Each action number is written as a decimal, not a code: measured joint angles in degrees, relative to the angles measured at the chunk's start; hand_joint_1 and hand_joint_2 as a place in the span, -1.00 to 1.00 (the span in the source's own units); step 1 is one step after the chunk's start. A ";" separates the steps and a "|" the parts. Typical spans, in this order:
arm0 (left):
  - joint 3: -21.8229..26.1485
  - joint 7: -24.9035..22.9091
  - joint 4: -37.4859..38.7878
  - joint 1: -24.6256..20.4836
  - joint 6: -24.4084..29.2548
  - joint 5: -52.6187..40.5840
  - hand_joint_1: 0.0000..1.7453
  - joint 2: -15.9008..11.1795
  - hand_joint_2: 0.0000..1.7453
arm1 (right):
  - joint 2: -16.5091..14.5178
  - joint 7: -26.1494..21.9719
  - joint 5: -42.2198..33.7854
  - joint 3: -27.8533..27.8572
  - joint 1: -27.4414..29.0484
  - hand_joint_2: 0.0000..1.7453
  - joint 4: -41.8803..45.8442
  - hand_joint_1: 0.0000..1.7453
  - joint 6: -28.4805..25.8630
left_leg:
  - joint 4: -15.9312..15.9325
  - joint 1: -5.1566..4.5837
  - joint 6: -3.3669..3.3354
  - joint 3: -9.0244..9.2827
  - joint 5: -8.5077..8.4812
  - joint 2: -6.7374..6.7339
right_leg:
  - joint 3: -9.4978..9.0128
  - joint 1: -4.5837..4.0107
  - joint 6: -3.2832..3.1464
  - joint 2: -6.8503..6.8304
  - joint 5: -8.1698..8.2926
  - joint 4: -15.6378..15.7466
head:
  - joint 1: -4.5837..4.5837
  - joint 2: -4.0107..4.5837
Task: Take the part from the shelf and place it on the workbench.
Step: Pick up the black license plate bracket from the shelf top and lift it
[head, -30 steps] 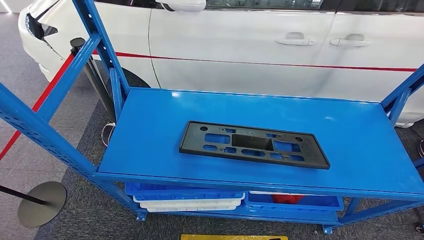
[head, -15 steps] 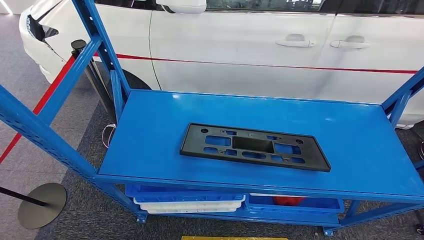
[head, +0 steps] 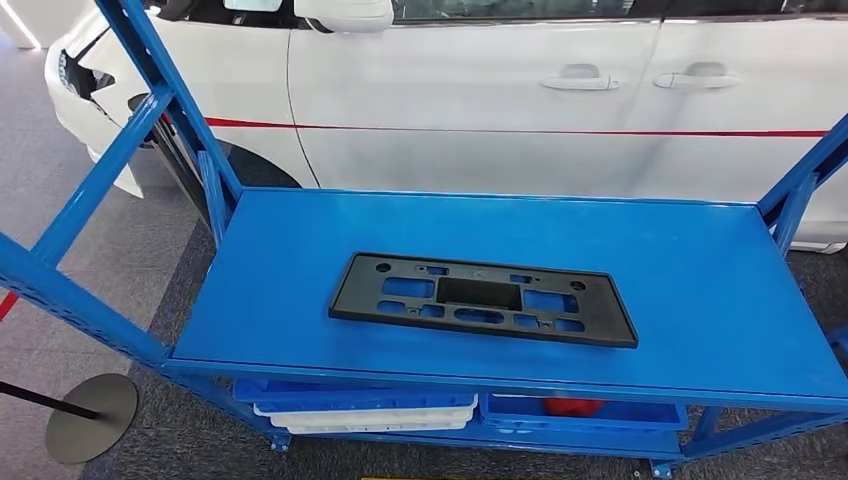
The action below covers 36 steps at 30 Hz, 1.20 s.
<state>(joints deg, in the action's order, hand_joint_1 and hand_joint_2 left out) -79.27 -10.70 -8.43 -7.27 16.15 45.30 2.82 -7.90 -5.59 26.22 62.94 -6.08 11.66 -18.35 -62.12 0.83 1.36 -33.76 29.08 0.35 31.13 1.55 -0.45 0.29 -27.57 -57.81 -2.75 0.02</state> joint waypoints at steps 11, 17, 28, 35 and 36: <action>-0.55 0.64 0.06 -1.72 -2.27 -0.83 -1.00 -0.82 -1.00 | 3.84 -7.37 -12.04 12.29 -0.82 -1.00 0.99 -1.00 -2.90 | 3.72 -1.09 -2.44 1.60 -2.73 -0.03 | -0.75 -1.18 0.34 -0.10 -0.75 -0.14 | 0.00 0.00; -1.48 0.76 0.06 -1.79 -2.18 -0.42 -1.00 -0.62 -1.00 | 5.58 -11.25 -17.99 17.26 -1.23 -1.00 1.62 -1.00 -3.04 | 5.28 -0.62 -3.73 2.22 -3.41 -0.29 | 4.05 -0.75 2.12 -0.13 -6.52 -10.43 | 0.01 0.00; -1.51 -0.21 0.06 -1.00 -3.08 1.21 -1.00 0.25 -1.00 | 6.30 -17.85 -25.53 23.19 -1.80 -1.00 3.19 -1.00 1.21 | 3.95 -0.70 -1.44 2.19 -2.24 -0.10 | 0.88 -0.30 0.97 0.02 0.33 -0.51 | 0.00 0.00; -1.51 -0.01 0.06 -0.94 -3.23 1.89 -1.00 0.60 -1.00 | 6.40 -19.60 -27.19 24.57 -1.86 -1.00 3.88 -1.00 4.33 | -11.97 -0.25 -0.34 -5.06 4.68 -0.15 | 0.82 -0.46 -0.39 -0.17 0.50 -0.28 | 0.00 0.00; -1.51 0.16 0.06 -0.96 -3.23 2.21 -1.00 0.73 -1.00 | 6.45 -20.17 -27.80 24.74 -1.85 -1.00 4.12 -1.00 5.69 | -10.01 -0.26 -0.51 -4.15 3.11 -0.15 | 0.73 -0.50 -0.37 -0.12 0.47 -0.30 | 0.00 0.00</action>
<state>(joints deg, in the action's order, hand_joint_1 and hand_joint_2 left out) -80.78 -10.54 -8.37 -8.23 12.92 47.51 3.55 -1.45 -25.76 -1.58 87.68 -7.94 15.78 -12.67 -72.13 0.57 0.84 -37.91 32.19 0.20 31.86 1.05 -0.82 0.17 -27.11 -58.11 -2.75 0.02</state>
